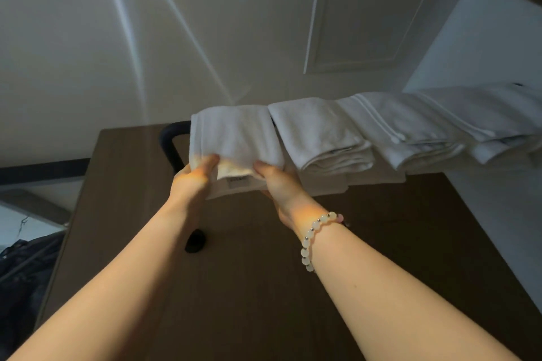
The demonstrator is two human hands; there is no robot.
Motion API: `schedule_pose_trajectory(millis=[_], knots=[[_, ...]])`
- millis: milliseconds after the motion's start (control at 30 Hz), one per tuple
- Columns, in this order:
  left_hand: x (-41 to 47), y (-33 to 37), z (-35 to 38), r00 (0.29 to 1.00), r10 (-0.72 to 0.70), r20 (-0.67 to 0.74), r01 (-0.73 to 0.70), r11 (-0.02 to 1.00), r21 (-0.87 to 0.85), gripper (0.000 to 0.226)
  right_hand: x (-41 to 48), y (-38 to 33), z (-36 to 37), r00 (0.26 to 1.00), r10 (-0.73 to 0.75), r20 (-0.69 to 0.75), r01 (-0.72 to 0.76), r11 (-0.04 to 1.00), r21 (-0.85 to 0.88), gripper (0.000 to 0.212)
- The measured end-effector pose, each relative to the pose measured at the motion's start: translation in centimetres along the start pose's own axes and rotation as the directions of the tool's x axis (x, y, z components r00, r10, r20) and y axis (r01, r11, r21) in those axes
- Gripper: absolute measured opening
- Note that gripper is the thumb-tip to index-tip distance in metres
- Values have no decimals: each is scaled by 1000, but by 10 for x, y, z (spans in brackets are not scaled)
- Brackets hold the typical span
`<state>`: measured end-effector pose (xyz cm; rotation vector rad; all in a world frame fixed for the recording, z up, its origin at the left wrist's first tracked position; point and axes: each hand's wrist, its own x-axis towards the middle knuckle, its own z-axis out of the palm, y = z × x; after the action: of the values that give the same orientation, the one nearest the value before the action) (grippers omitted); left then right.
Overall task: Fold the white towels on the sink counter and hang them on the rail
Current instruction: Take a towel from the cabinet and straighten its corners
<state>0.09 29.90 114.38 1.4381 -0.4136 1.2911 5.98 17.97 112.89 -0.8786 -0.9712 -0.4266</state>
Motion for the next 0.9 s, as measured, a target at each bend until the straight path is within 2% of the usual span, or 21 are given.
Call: schedule_pose_trajectory(millis=[167, 267, 333, 400, 433, 500, 533, 667, 733, 833, 900], knots=[[-33, -7, -10, 999, 19, 25, -24, 983, 185, 55, -30, 3, -6, 998, 63, 7, -61, 989, -136, 40], [-65, -20, -26, 999, 47, 13, -49, 936, 349, 47, -64, 8, -12, 993, 118, -16, -118, 943, -310, 41], [-96, -31, -33, 998, 53, 28, -60, 883, 466, 37, -94, 10, -23, 996, 89, -10, -78, 804, -590, 37], [-133, -44, -37, 996, 58, 70, -88, 810, 580, 31, -131, 12, -33, 1000, 2, 25, 20, 519, -855, 32], [-153, -50, -38, 994, 68, 87, -107, 772, 627, 30, -150, 13, -37, 997, -41, 62, 73, 375, -924, 30], [-194, -64, -41, 987, 93, 127, -156, 714, 682, 28, -192, 19, -42, 987, -97, 129, 145, 185, -972, 28], [-216, -69, -43, 983, 102, 152, -180, 691, 700, 28, -213, 24, -42, 982, -118, 144, 161, 146, -976, 27], [-302, -91, -58, 969, 82, 235, -233, 635, 737, 38, -298, 50, -53, 957, -212, 198, 214, 55, -975, 26], [-344, -104, -69, 965, 49, 257, -228, 642, 732, 44, -338, 60, -63, 962, -212, 174, 181, 13, -983, 31], [-406, -127, -89, 961, -51, 271, -178, 633, 753, 36, -398, 73, -80, 987, -129, 94, 93, -11, -996, 35], [-448, -138, -99, 953, -121, 277, -142, 629, 764, 36, -439, 83, -96, 999, -17, 48, 47, -42, -998, 37]])
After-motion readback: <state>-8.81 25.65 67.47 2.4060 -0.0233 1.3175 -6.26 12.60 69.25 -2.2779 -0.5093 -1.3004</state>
